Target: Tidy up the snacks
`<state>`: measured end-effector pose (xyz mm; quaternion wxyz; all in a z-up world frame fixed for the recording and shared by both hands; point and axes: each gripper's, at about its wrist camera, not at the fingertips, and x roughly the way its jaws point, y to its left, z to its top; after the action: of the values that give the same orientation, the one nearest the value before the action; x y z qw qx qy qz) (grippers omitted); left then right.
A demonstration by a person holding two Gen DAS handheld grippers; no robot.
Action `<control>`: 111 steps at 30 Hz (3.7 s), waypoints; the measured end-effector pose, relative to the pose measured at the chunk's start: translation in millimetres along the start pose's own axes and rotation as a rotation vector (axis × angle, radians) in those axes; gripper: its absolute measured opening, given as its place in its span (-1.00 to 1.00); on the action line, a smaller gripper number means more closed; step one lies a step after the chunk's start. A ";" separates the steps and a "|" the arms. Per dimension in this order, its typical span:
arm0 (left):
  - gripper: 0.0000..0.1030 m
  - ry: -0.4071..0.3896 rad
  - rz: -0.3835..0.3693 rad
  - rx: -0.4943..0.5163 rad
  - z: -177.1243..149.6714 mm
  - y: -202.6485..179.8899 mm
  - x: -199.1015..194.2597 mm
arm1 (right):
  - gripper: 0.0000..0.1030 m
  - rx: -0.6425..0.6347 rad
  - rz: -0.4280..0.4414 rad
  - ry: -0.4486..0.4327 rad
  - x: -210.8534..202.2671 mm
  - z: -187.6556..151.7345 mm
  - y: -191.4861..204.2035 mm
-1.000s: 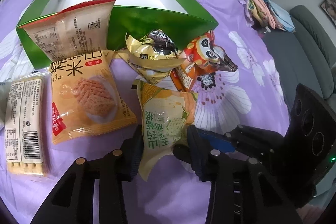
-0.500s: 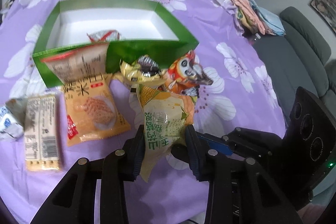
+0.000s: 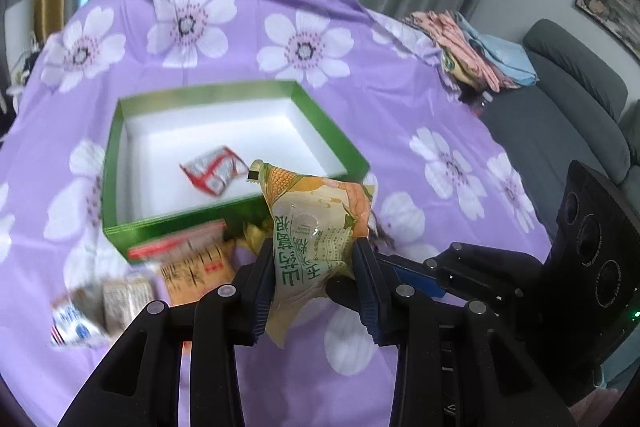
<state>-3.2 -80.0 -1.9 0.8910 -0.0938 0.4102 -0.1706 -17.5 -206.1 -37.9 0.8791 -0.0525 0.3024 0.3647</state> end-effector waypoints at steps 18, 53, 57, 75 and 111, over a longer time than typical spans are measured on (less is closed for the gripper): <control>-0.27 -0.046 0.029 0.009 52.8 29.4 22.2 | -0.65 -0.011 0.002 -0.022 40.1 48.5 -26.6; 0.75 -0.065 0.143 -0.315 50.7 128.3 -2.6 | 0.22 0.128 -0.051 0.013 47.8 35.9 -42.8; 0.98 -0.054 0.148 -0.322 26.7 126.0 -18.7 | 0.28 0.136 -0.031 0.018 32.7 23.2 -32.2; 0.98 0.009 -0.139 -0.208 -65.1 86.2 -19.3 | 0.28 0.079 0.029 0.142 22.9 -39.4 14.7; 0.33 0.194 -0.013 -0.113 -49.5 92.8 67.6 | 0.00 0.106 0.143 0.244 96.6 -39.3 8.1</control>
<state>21.0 -21.3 -109.7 0.8393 -0.1297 0.5028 -0.1612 10.9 -153.6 -123.8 0.8090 -0.0280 0.4290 0.4009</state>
